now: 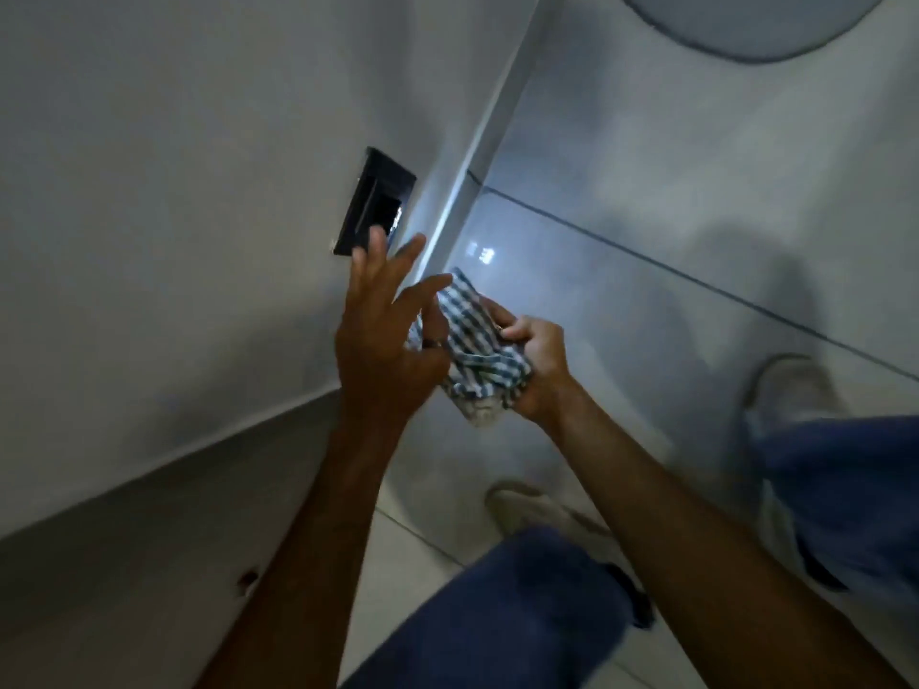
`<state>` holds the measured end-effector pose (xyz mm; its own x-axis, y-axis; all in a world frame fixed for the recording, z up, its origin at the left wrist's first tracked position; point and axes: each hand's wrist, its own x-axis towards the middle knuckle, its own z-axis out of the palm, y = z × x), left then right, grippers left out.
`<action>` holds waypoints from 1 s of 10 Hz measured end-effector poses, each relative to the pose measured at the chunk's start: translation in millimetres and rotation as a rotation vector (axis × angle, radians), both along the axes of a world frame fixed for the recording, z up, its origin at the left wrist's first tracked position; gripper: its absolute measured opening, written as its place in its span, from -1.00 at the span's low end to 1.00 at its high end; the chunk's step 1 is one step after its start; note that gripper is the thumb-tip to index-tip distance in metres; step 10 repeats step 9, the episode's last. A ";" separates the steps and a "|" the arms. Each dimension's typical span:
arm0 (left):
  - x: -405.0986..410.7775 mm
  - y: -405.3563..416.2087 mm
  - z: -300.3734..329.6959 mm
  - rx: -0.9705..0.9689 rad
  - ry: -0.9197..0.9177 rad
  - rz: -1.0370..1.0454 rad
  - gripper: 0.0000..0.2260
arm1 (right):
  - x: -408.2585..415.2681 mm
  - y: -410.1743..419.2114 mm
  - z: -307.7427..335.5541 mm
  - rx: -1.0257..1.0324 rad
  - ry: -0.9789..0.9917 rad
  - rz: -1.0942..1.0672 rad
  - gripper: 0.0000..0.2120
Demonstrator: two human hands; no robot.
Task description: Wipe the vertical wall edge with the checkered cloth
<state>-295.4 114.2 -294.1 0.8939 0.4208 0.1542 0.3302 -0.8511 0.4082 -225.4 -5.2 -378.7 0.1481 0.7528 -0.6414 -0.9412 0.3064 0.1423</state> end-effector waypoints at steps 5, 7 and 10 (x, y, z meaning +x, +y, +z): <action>336.3 -92.8 175.1 -1.150 -0.042 0.628 -0.91 | 352.5 -138.6 233.2 -0.708 -1.251 0.340 -0.86; 453.3 -61.5 138.6 -0.494 0.212 0.409 -0.71 | 487.3 -85.5 203.9 -0.955 -1.642 0.814 -0.82; 464.2 -65.8 125.2 -0.130 0.483 0.375 -0.52 | 519.5 -70.8 198.7 -0.849 -1.832 1.472 -0.88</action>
